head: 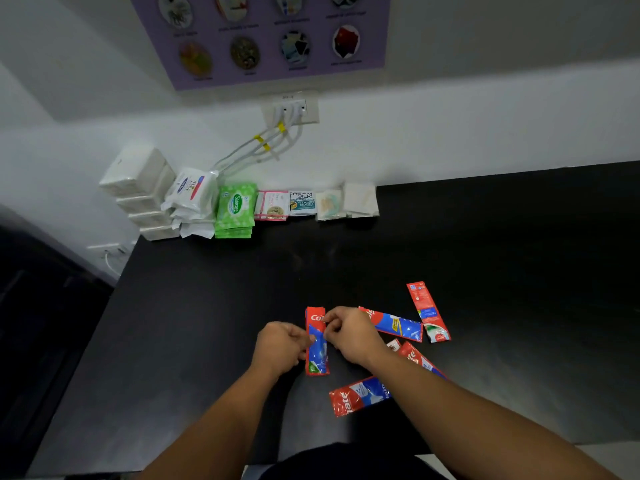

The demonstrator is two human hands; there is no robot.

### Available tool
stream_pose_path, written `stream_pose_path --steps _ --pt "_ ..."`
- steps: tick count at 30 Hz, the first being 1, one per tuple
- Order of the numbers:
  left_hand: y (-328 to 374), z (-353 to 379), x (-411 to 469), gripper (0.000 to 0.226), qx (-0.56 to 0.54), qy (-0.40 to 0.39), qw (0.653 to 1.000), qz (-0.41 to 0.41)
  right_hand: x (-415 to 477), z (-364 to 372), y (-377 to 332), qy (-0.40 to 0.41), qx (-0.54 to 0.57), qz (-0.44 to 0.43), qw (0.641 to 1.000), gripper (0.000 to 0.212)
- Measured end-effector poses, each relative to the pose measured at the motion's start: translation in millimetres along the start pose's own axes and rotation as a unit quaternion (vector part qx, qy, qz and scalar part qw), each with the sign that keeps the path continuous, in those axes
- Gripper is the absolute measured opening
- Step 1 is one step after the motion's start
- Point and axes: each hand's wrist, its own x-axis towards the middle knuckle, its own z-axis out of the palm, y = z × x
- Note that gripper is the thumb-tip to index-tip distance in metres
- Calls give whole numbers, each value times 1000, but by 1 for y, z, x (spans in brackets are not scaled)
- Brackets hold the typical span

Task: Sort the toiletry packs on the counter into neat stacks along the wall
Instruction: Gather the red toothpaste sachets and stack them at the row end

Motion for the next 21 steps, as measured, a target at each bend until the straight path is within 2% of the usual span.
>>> stream_pose_path --steps 10,21 --pt "-7 3 3 16 70 38 996 27 2 8 -1 9 -172 -33 985 42" --pt "-18 10 4 27 44 87 994 53 5 -9 -1 -10 -121 -13 992 42"
